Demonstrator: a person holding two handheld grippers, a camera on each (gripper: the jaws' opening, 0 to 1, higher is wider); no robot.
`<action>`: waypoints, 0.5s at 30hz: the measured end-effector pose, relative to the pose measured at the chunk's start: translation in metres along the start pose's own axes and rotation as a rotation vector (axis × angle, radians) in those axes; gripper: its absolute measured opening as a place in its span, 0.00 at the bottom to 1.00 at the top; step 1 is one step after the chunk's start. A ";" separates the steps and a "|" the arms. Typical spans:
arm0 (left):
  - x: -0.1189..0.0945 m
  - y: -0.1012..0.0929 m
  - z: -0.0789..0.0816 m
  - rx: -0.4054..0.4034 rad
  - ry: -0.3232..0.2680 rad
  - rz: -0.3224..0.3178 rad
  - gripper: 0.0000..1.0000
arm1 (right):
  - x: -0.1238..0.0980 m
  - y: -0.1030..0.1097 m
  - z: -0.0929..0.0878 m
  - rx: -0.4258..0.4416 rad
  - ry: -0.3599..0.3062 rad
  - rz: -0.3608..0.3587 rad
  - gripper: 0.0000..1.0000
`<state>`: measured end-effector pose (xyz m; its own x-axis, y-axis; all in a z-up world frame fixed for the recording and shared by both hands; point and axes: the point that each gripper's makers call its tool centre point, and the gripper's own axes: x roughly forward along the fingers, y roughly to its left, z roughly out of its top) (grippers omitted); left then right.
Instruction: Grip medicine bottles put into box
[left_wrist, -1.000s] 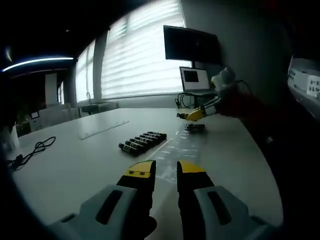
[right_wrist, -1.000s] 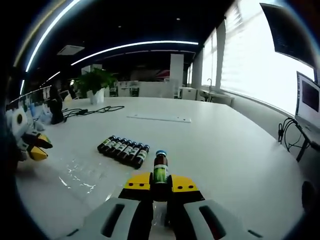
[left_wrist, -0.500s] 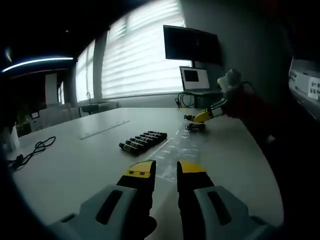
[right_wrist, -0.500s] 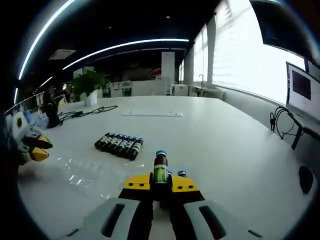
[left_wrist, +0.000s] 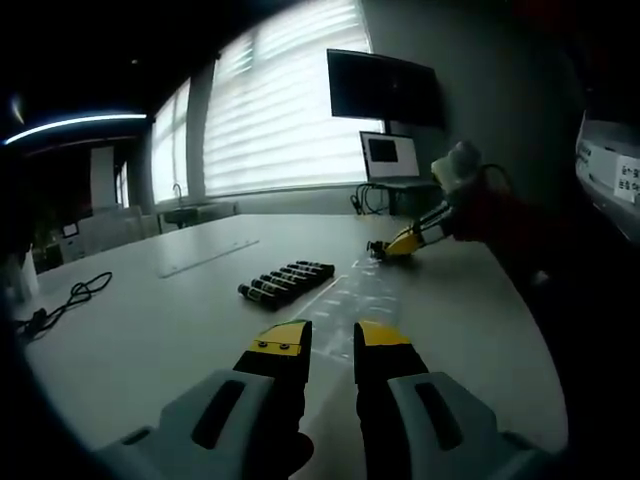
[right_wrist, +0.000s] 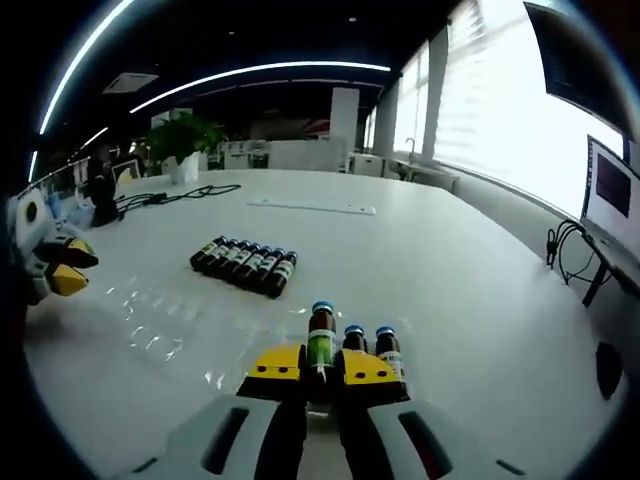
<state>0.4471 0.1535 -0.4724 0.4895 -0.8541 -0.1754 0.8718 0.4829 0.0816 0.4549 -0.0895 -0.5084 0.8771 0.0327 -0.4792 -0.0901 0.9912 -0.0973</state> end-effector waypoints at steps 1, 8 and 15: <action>0.000 0.000 0.000 0.000 -0.001 -0.001 0.11 | 0.000 0.000 -0.001 -0.004 0.003 -0.006 0.08; 0.001 -0.002 -0.001 -0.001 0.006 -0.006 0.11 | 0.001 0.001 -0.004 -0.019 0.014 -0.012 0.08; 0.001 -0.002 -0.001 0.000 0.006 -0.006 0.11 | 0.001 0.001 -0.006 -0.029 0.022 -0.010 0.08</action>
<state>0.4459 0.1525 -0.4738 0.4845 -0.8557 -0.1817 0.8746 0.4780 0.0809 0.4528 -0.0896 -0.5142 0.8675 0.0195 -0.4971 -0.0952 0.9873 -0.1274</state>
